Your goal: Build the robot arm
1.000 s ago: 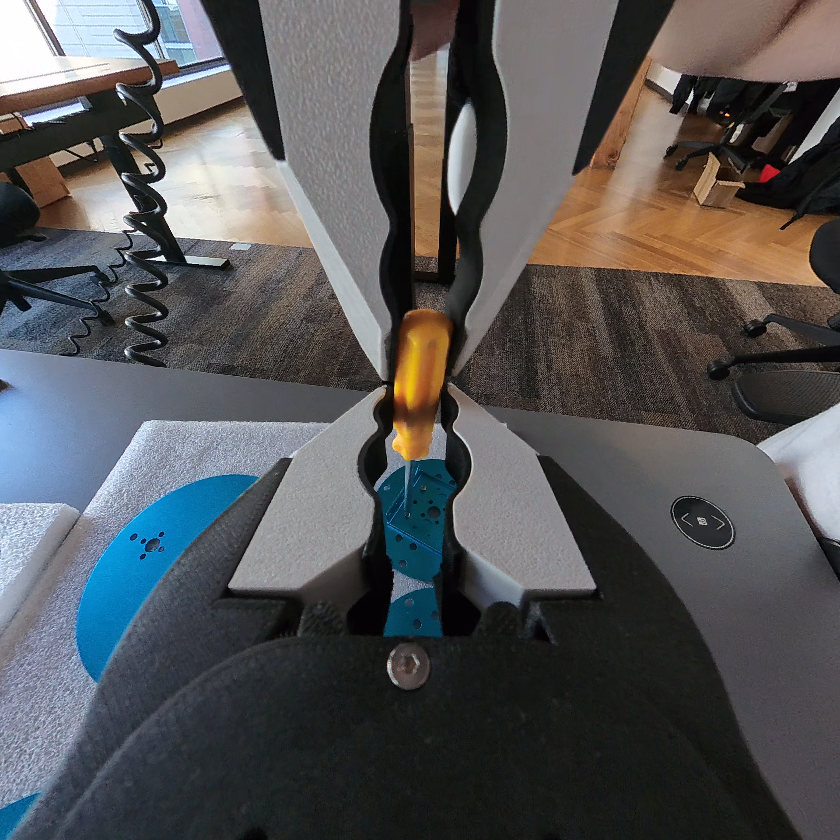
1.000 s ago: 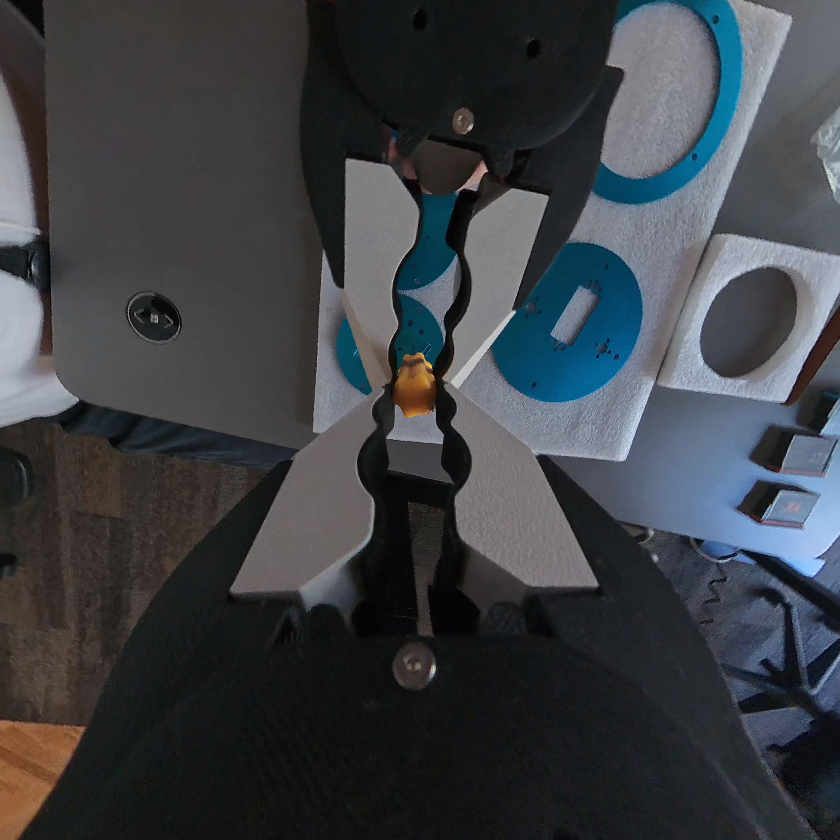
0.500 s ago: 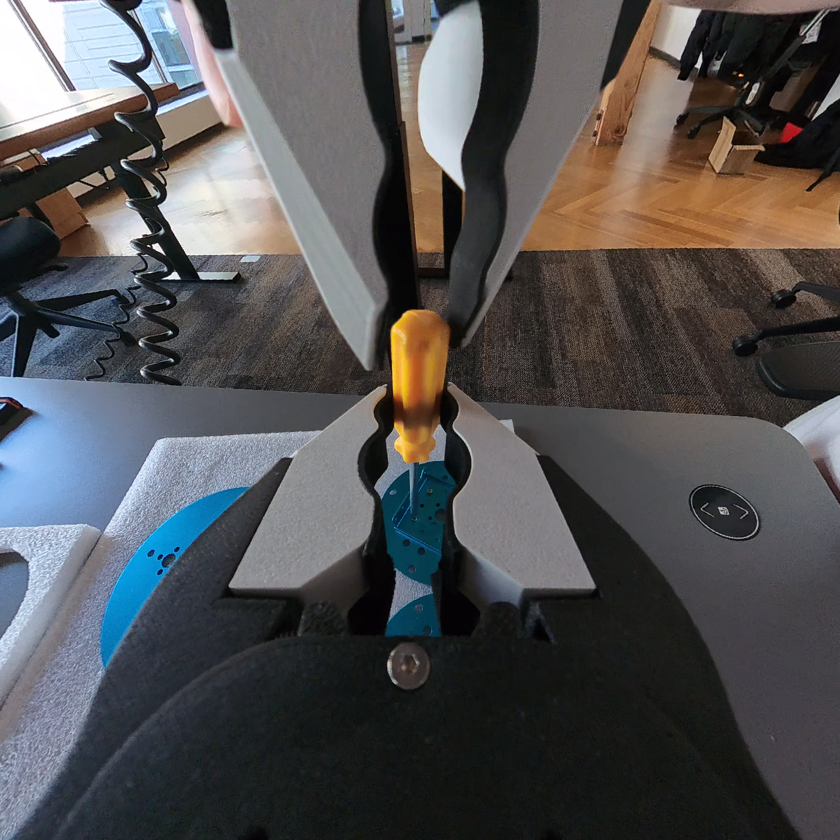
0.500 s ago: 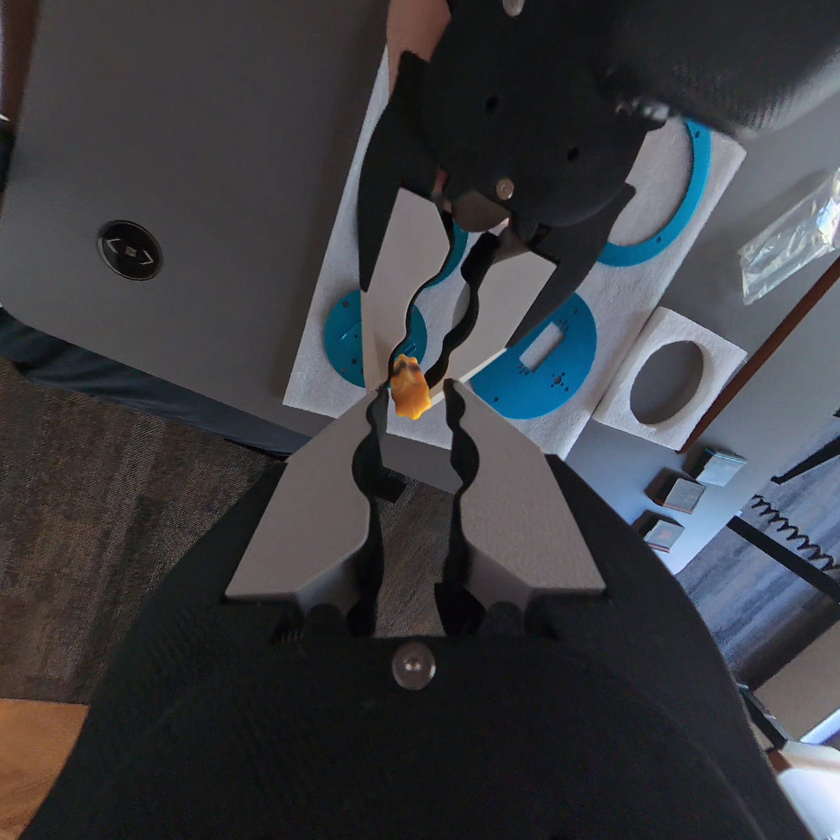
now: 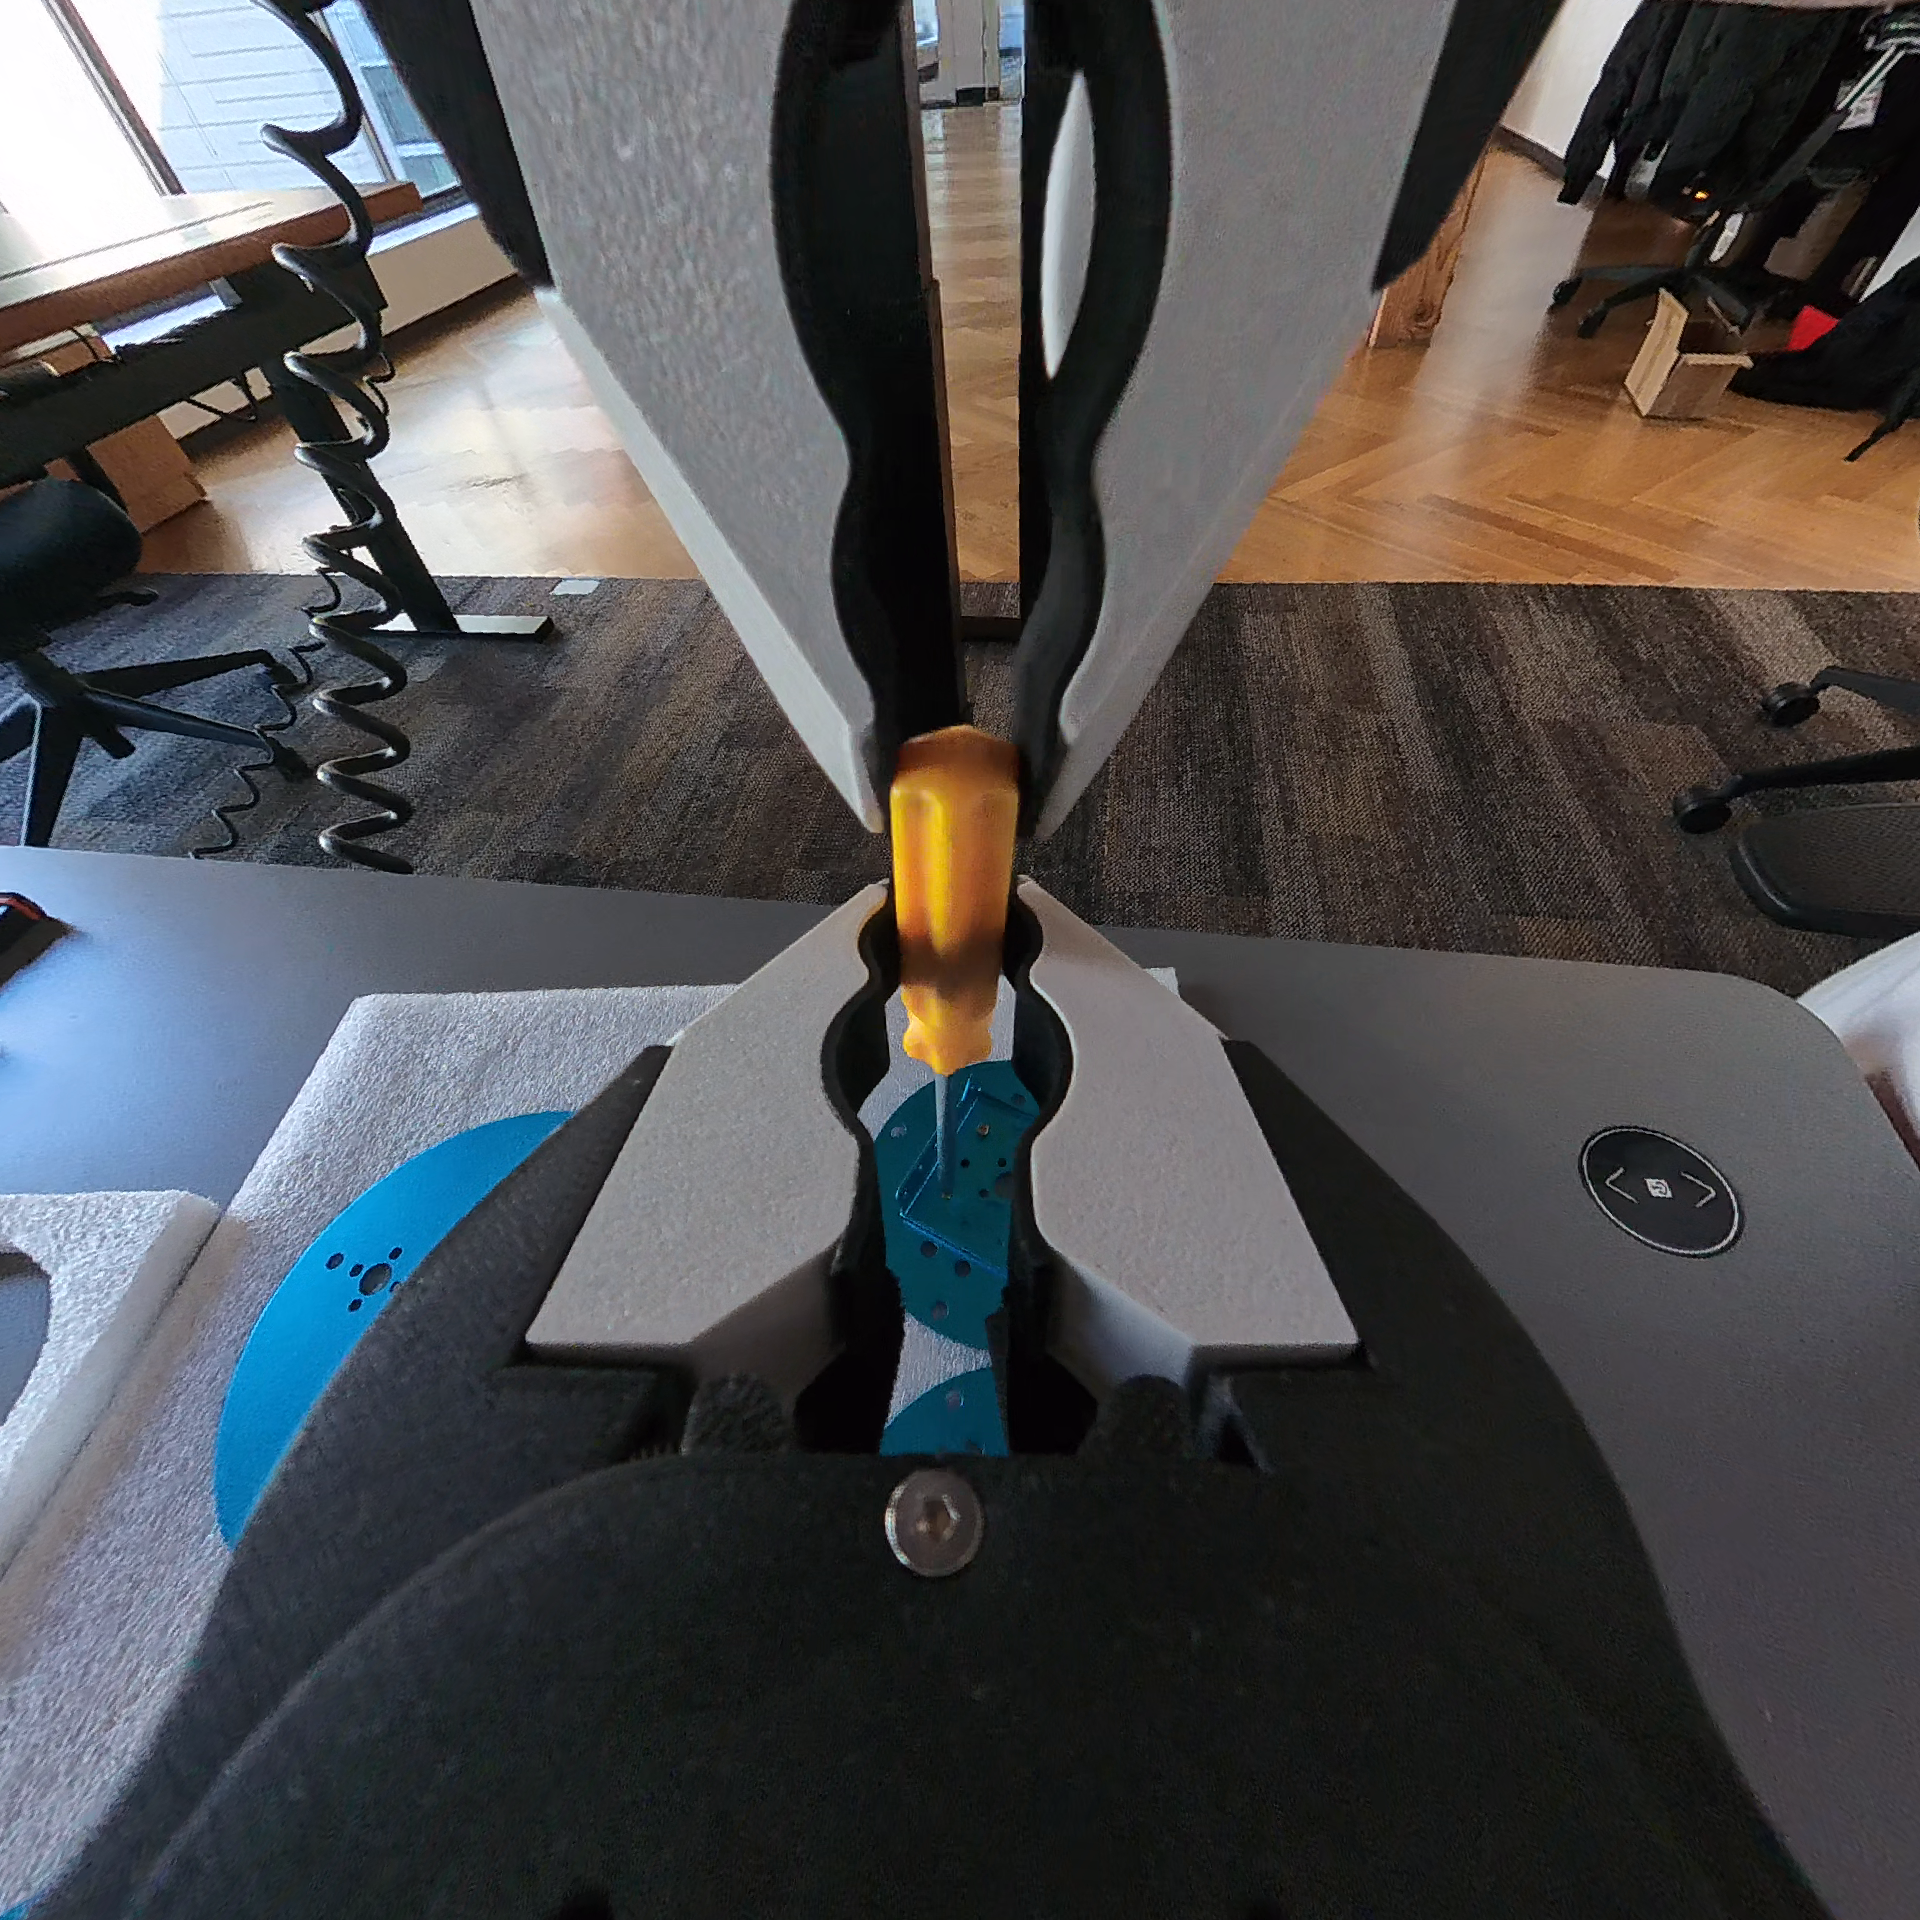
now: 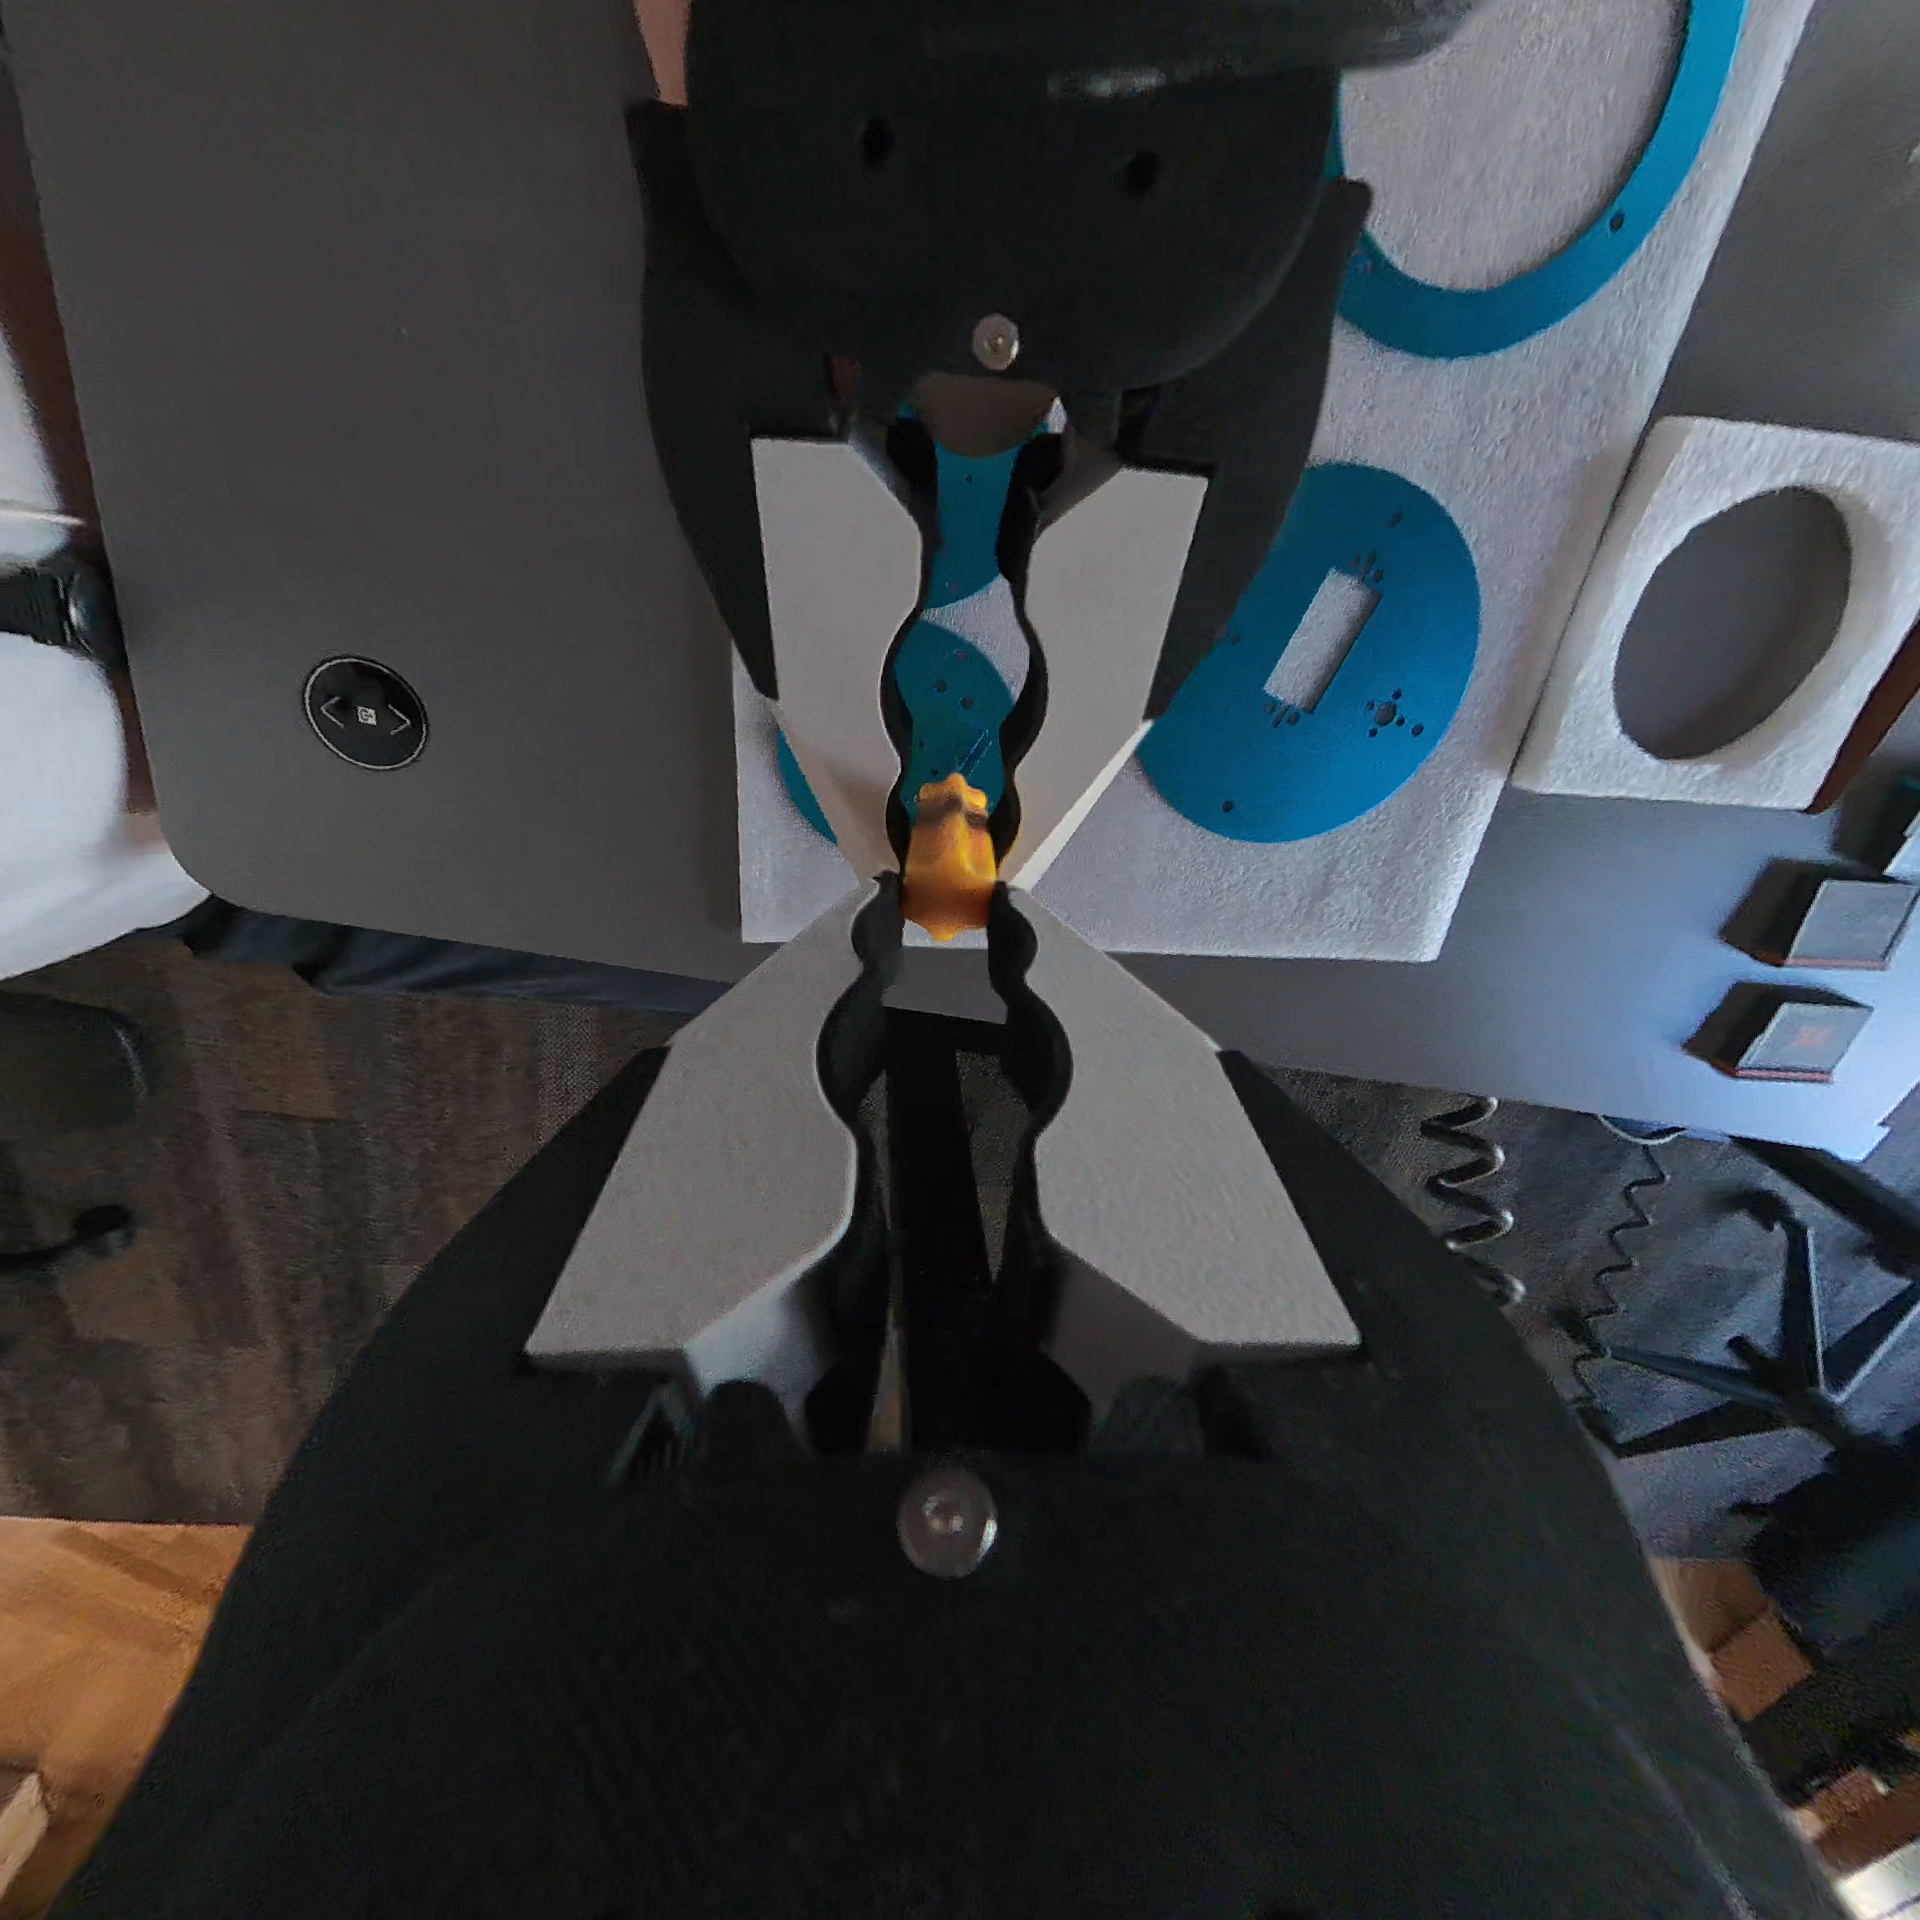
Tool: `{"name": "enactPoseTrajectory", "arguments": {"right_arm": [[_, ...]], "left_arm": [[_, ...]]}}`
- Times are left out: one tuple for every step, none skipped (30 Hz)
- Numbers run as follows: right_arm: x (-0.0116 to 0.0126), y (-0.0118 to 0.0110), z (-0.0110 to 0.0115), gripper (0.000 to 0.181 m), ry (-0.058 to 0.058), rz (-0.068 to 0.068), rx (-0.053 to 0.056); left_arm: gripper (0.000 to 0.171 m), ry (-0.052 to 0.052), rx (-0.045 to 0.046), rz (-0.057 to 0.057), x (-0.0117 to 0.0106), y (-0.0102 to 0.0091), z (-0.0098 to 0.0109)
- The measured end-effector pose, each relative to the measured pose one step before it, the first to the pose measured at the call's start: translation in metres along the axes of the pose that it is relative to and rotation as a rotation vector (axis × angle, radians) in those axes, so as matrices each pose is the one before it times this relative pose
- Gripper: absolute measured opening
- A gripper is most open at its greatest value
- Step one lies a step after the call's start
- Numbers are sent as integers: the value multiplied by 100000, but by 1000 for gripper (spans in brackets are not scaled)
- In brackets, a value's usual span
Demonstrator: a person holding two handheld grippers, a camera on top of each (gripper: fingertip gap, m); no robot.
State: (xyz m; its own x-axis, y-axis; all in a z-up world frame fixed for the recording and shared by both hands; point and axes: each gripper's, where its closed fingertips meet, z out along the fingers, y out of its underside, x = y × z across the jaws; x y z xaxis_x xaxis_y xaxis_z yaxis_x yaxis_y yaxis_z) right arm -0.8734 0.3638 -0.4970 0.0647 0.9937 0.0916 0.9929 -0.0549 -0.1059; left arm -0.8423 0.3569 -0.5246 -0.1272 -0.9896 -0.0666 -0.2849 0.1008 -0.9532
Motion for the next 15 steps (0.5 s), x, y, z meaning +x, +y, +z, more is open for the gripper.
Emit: {"name": "enactPoseTrajectory", "arguments": {"right_arm": [[-5,88,-8,16,713,1273,-668],[-68,74,-3,16,516,444,-793],[-10,-1,-2,16,694,-600,-463],[12,-107,-1,17,703,-2352,499],[18,-119,7,18,917,-4683,910],[41,-72,-4,19,1552,-6068,804],[205,-108,-47,20,2421,-5477,945],[8,-143,-64,21,536,-3382,741],[-202,-153,-42,18,-1450,-1598,832],[-9,9,22,18,-873,-206,-77],[-86,-19,40,18,-1583,60,109],[9,13,8,18,-638,448,-9],[75,47,4,18,-444,1930,-384],[47,76,7,17,-617,3819,-727],[37,59,-1,17,-499,5184,-439]], "left_arm": [[16,-38,68,162,8,-8,61],[16,207,-66,382,56,-2,52],[16,-63,-179,819,1,5,1],[16,112,-151,854,0,18,-47],[16,579,73,77,35,6,-70],[16,514,177,-391,6,6,-24],[16,123,257,-371,-49,3,-16],[16,398,59,43,26,1,-18],[16,248,-93,358,50,11,-11],[16,-115,-130,209,6,8,15],[16,342,-109,258,58,9,5],[16,-80,-53,158,-22,7,-4],[16,-73,45,-549,-54,-11,9],[16,107,44,-925,-35,-14,24],[16,-4,14,-914,-40,-9,14]]}}
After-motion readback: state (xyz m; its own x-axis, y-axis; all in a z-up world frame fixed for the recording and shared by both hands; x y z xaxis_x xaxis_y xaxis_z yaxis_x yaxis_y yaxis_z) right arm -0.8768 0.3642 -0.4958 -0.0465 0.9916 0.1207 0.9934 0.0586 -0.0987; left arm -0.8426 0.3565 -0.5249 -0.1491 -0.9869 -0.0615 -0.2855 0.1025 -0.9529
